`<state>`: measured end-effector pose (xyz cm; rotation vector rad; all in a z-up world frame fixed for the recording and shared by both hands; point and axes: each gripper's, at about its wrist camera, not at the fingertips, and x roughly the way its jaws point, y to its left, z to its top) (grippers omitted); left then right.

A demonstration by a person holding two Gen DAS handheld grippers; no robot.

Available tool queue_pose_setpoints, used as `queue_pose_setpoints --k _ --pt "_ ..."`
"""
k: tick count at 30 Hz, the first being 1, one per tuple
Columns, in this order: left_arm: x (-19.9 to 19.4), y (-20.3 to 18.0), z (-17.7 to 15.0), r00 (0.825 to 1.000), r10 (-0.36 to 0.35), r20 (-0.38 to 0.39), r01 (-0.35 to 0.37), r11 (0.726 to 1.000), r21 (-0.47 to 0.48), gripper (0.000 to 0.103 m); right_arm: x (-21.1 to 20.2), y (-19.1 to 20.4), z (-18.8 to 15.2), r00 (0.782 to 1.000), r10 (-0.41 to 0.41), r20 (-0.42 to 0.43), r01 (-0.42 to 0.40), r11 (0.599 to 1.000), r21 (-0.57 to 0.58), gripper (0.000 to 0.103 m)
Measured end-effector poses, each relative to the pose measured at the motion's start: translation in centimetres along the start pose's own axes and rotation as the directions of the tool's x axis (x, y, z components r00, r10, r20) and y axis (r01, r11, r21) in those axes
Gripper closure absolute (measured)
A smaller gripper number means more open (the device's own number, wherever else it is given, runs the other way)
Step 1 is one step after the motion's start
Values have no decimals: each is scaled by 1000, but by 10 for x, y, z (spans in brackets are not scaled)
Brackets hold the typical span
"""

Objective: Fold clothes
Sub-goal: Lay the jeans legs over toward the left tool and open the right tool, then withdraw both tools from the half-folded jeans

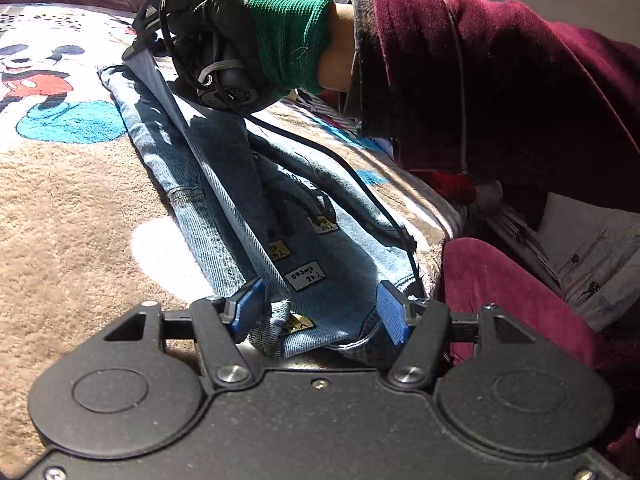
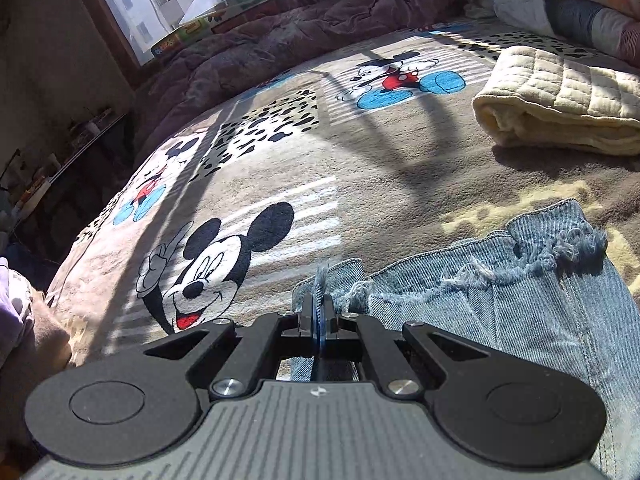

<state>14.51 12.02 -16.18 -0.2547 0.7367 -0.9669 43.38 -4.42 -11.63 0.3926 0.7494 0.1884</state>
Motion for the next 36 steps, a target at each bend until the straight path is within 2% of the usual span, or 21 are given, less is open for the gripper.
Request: queue_pose_setpoints --k 4,9,12,15,18,22,24,27,30,33,36 --pt "-5 9 -1 999 -34 -6 34 997 -66 41 9 -4 1 1000 -25 -2 25 1000 7 99" --pt "-7 12 -1 999 -53 -8 52 993 -102 40 12 -2 1 998 -57 12 57 998 -26 99" --pt "-6 12 1 999 -53 -15 51 994 -101 39 4 -5 13 998 -36 46 36 999 0 91" --pt "-4 9 1 999 -48 -22 46 995 -90 36 -17 -12 34 993 -8 118 4 999 33 76" --pt "-3 6 2 999 -38 -29 36 996 -78 36 -49 -24 60 980 0 197 -9 999 43 74" --pt "-3 1 4 999 -10 -48 8 999 -47 35 -89 -45 66 970 17 243 -14 1000 -14 74" --pt "-6 -3 6 998 17 -65 -18 1000 -14 35 -104 -55 58 971 24 238 -7 997 -71 74" --pt "-14 -13 5 994 71 -85 -67 997 43 35 -122 -65 33 982 52 183 -14 979 -202 72" --pt "-21 -20 3 990 115 -87 -109 991 78 35 -137 -66 0 988 92 126 -44 938 -343 72" --pt "-27 -23 7 993 104 -56 -99 992 82 35 -142 -55 -26 991 106 80 -61 901 -430 73" --pt "-34 -28 14 998 61 -26 -59 994 92 35 -147 -44 -52 993 112 34 -80 857 -510 74"
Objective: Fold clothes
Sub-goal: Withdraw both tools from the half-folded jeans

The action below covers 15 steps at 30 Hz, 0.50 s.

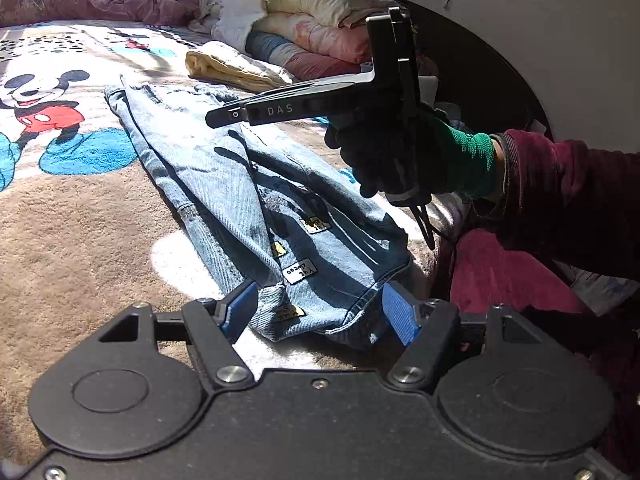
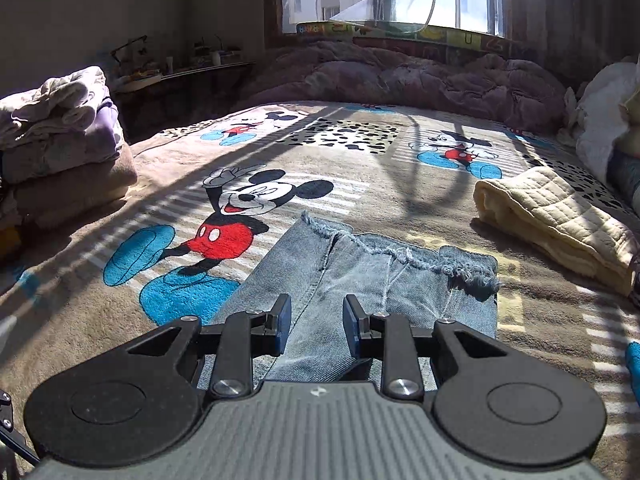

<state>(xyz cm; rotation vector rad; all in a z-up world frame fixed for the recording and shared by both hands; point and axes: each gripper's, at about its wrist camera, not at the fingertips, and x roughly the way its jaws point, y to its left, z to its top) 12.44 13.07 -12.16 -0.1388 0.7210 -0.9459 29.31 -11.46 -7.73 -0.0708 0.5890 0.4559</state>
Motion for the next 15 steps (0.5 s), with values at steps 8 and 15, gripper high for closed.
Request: queue_pose_setpoints --k 8,15 --pt "12 5 31 983 49 175 -50 999 1 37 -31 36 -34 997 52 -49 -59 988 -142 73" --pt "66 16 46 977 199 80 -200 980 6 65 -109 -28 -73 998 22 60 -25 998 53 74"
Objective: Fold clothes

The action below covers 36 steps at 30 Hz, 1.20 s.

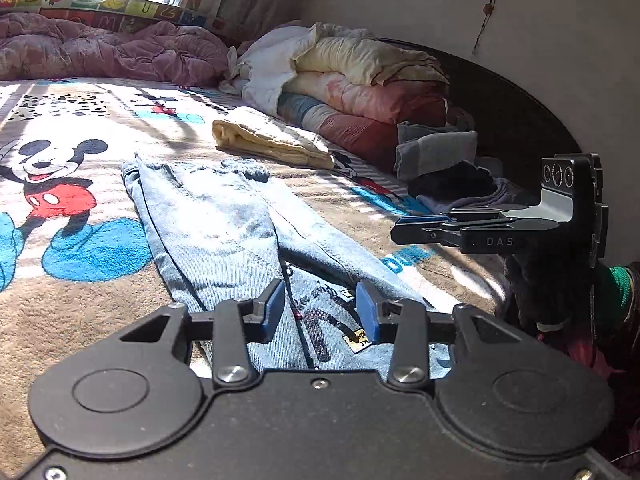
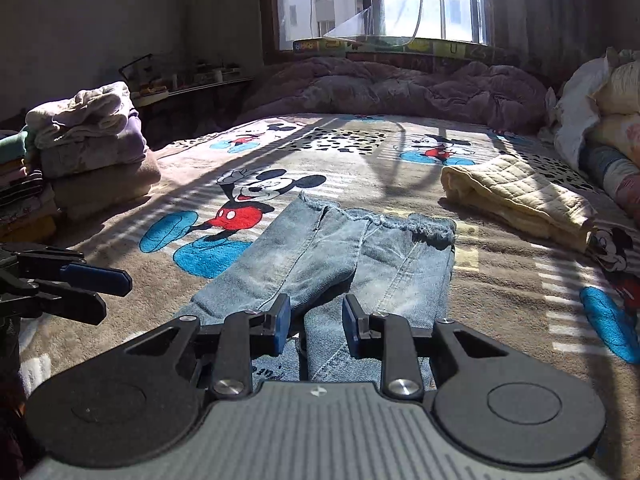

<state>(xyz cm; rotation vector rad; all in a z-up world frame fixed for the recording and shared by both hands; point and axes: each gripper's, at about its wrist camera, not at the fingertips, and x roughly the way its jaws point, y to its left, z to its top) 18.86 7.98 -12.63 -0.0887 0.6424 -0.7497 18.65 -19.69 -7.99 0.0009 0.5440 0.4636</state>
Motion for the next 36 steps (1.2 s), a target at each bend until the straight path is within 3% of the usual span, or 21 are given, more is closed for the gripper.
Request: queue_pose_setpoints --k 2,6,9,12,17,20,22,24,27,31,36 --pt "21 1 -6 992 67 -108 -66 998 13 68 -17 -15 -23 999 -32 0 32 999 32 74" --pt "0 -7 -4 998 61 -29 -61 998 -4 57 -38 -27 -65 998 -58 -40 59 998 17 74" --pt "-22 -24 -15 989 143 23 -145 986 77 48 -55 -28 -85 998 -60 -34 59 997 -42 74" --pt "-35 -41 -33 968 249 17 -248 955 163 40 -70 -16 -105 998 -66 -21 60 975 -216 74" --pt "-44 -62 -67 933 359 -22 -336 892 304 30 -89 20 -141 994 -103 23 102 875 -474 73" --pt "-50 -74 -88 904 425 -37 -379 841 387 30 -87 36 -147 993 -114 36 116 836 -536 72" --pt "-45 -82 -96 878 477 -36 -412 792 450 30 -86 44 -145 993 -101 54 114 829 -548 67" --pt "-41 -87 -100 869 495 -20 -422 760 494 30 -84 48 -146 993 -103 63 120 817 -564 59" --pt "-35 -96 -104 848 528 33 -451 689 567 29 -76 54 -154 989 -142 49 141 769 -624 52" --pt "-25 -106 -114 819 560 124 -477 546 688 28 -73 60 -160 982 -167 83 180 728 -661 44" --pt "-6 -113 -125 781 576 239 -495 339 800 28 -65 63 -162 973 -191 130 227 686 -691 40"
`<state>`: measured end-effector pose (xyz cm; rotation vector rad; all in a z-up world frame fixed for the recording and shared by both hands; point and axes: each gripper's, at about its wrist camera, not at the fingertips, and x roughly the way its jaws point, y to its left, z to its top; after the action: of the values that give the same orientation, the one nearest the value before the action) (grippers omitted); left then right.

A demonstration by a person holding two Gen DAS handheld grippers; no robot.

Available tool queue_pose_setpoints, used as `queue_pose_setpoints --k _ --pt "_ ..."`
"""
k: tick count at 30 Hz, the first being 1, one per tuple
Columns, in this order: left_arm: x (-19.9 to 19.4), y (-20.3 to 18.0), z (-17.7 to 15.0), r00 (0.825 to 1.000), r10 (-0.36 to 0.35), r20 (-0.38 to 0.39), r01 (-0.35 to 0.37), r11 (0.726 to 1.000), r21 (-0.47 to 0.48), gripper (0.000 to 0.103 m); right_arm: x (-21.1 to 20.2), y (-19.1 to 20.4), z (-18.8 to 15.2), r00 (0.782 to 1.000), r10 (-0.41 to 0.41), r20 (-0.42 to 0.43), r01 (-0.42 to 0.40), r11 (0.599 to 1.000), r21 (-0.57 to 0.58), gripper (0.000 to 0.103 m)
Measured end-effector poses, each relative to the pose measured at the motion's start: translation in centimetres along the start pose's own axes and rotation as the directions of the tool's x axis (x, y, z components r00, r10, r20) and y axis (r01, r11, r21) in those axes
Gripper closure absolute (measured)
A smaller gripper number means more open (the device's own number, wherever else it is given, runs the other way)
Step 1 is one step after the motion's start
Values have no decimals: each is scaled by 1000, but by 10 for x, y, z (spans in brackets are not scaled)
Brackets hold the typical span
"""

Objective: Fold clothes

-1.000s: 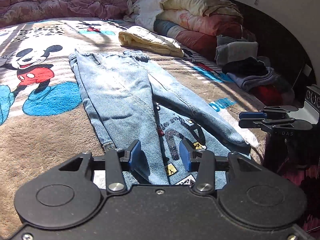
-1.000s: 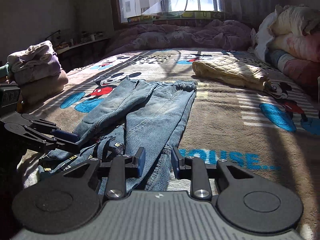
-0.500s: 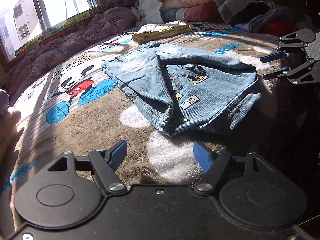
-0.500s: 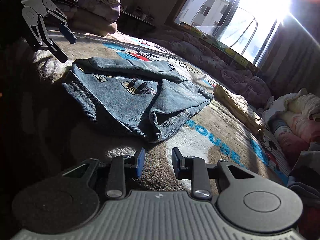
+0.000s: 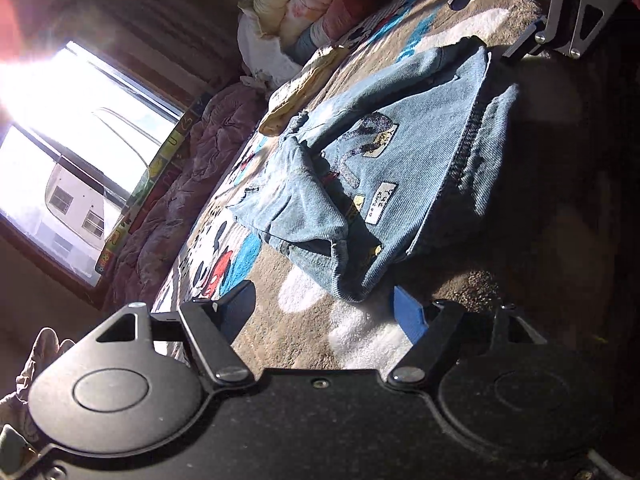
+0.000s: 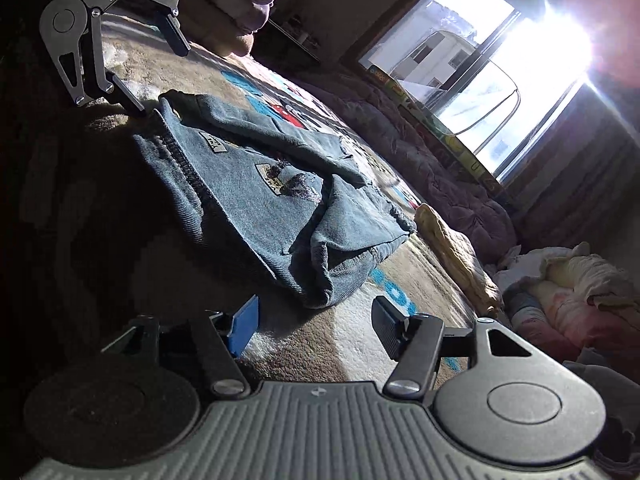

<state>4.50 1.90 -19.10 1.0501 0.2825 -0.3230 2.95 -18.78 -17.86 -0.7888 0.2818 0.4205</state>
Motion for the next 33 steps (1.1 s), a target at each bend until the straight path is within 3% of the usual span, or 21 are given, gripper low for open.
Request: queue_pose_setpoints --k 3,8,12,13,14,15,16,17,23,28,33 --pt "7 -7 0 998 45 45 -47 997 55 28 7 2 1 999 -30 12 30 999 -27 40" --pt "15 -5 -1 995 50 87 -55 997 52 29 21 5 1 997 -69 36 71 995 -64 40" --pt "17 -9 3 997 50 60 -52 998 35 32 30 3 3 996 -67 58 70 996 -59 47" --pt "18 -10 5 997 50 51 -51 998 31 40 31 4 3 997 -54 59 57 997 -52 51" --pt "19 -11 6 998 49 42 -50 998 27 56 33 4 4 998 -31 52 33 999 -43 66" --pt "19 -12 8 998 49 33 -50 998 23 65 34 4 5 999 -6 44 7 999 -33 78" --pt "20 -14 10 999 48 24 -49 999 19 79 35 4 6 999 1 40 0 1000 -21 78" --pt "20 -15 11 999 48 15 -48 999 15 87 35 4 7 999 3 36 -3 1000 -9 81" --pt "16 -15 17 998 45 -35 -46 999 -22 95 31 -10 11 998 57 19 -59 992 115 87" --pt "-18 -11 19 999 9 -37 -10 1000 -28 96 6 -13 16 995 97 38 -101 988 114 89" --pt "-53 -8 19 999 -34 -3 34 997 -74 95 -48 -13 12 988 139 63 -144 986 89 90"
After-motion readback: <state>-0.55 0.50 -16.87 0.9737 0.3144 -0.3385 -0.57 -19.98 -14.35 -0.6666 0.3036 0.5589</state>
